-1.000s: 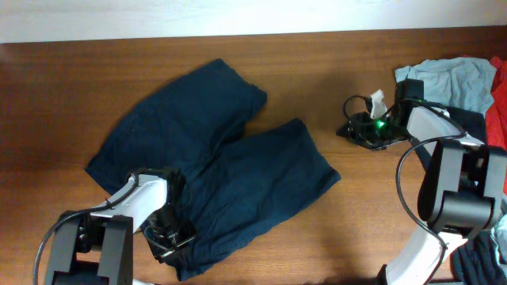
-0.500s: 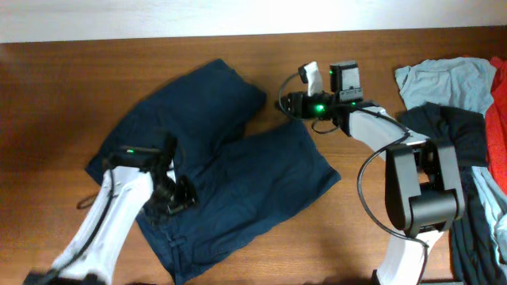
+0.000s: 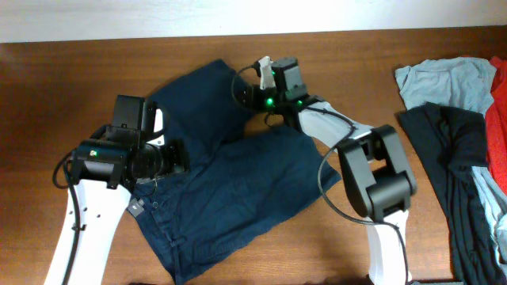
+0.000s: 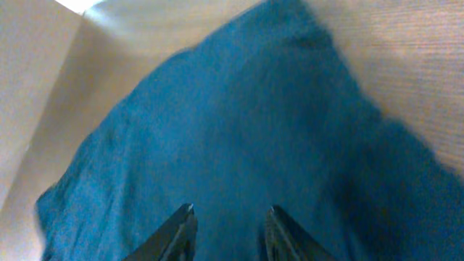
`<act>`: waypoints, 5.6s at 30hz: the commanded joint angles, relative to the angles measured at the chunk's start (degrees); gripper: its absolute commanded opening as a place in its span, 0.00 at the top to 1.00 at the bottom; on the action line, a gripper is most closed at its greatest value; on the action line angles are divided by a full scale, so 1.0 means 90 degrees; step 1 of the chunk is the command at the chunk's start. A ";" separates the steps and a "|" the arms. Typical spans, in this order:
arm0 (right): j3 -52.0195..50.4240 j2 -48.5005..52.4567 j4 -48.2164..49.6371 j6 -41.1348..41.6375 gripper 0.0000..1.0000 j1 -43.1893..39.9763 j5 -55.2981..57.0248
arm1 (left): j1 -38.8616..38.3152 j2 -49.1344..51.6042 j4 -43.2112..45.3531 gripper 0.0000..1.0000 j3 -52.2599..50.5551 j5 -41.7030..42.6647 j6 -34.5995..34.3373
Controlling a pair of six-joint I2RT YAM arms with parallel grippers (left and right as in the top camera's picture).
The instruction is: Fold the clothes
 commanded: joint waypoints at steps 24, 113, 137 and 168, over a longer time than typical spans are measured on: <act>0.1350 0.0984 -0.3602 -0.0527 0.68 -0.1423 0.4928 | 0.0032 -0.0061 -0.0083 0.35 0.0083 0.0070 0.0126; 0.2744 -0.1472 -0.8704 -0.3004 0.37 -0.2727 0.0095 | 0.0024 0.4311 0.2574 0.60 0.0051 0.0146 0.1960; 0.2514 -0.1447 -0.8682 -0.2997 0.30 -0.2725 0.0639 | 0.0333 0.4051 0.2273 0.99 0.0333 0.0114 0.1911; -0.0061 -0.1450 -0.7317 -0.2618 0.52 -0.2446 0.0471 | 0.0330 0.4413 0.3045 0.58 0.0313 0.0879 0.1955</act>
